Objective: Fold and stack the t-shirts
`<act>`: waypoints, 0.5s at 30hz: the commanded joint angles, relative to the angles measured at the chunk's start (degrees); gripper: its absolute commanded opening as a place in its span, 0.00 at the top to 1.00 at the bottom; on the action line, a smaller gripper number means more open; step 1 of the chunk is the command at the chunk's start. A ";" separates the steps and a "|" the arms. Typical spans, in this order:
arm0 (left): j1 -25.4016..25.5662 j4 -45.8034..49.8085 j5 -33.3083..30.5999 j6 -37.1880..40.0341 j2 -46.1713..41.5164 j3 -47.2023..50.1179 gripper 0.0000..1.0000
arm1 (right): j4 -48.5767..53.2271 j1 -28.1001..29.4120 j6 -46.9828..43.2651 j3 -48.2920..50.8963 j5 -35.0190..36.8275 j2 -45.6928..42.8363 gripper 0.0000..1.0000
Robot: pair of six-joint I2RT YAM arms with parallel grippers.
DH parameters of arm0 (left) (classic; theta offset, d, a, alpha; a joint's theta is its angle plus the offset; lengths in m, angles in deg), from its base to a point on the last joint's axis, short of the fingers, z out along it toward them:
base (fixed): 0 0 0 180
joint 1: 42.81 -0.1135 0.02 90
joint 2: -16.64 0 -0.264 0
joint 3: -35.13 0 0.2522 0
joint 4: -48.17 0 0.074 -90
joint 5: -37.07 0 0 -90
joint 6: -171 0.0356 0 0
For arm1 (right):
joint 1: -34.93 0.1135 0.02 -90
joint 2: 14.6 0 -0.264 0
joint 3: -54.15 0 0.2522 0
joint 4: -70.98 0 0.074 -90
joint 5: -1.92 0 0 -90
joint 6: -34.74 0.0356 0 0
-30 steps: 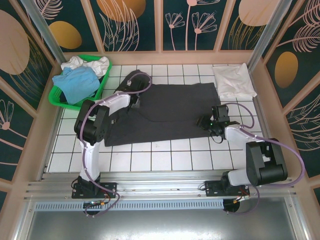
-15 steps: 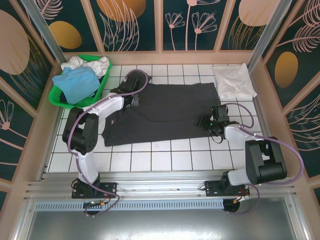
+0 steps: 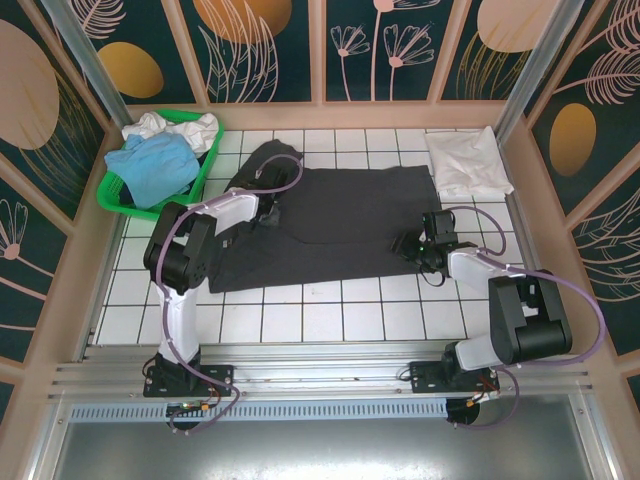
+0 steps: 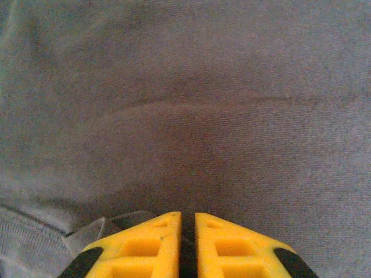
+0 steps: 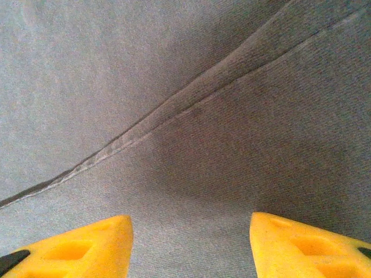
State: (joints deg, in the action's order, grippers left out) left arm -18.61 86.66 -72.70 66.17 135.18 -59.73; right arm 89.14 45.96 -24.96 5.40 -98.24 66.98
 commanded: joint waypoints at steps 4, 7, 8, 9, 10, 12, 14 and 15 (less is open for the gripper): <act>0.15 -2.32 0.15 -1.28 -8.08 1.86 1.00 | -0.77 -0.28 -0.88 -0.02 0.22 -0.09 0.44; 0.21 -8.66 2.15 -2.06 -15.31 7.52 1.00 | -0.86 -0.29 -0.86 0.00 0.23 -0.03 0.44; 0.13 -11.60 2.96 -2.26 -17.78 10.00 1.00 | -0.99 -0.26 -0.85 0.00 0.22 0.07 0.44; 0.14 -14.16 3.48 -2.44 -19.65 12.21 1.00 | -1.07 -0.30 -0.78 0.07 0.15 0.06 0.44; 0.14 -16.95 3.90 -2.50 -21.78 14.46 1.00 | -1.03 -0.30 -0.77 0.00 0.18 0.15 0.44; 0.14 -20.51 3.92 -2.80 -23.34 17.55 1.00 | -0.87 -0.29 -0.73 -0.04 0.39 0.09 0.44; -0.10 -20.99 3.63 -3.40 -21.97 18.09 0.87 | -0.84 -0.25 -0.84 0.01 0.37 -0.06 0.44; -0.25 -20.84 3.55 -3.68 -20.84 17.80 0.75 | -0.85 -0.22 -0.87 0.07 0.46 -0.22 0.44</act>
State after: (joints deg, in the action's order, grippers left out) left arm -18.54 70.59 -69.79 63.74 111.35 -43.42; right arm 89.08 45.91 -24.96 5.40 -98.24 66.98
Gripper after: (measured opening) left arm 0.179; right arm 0.563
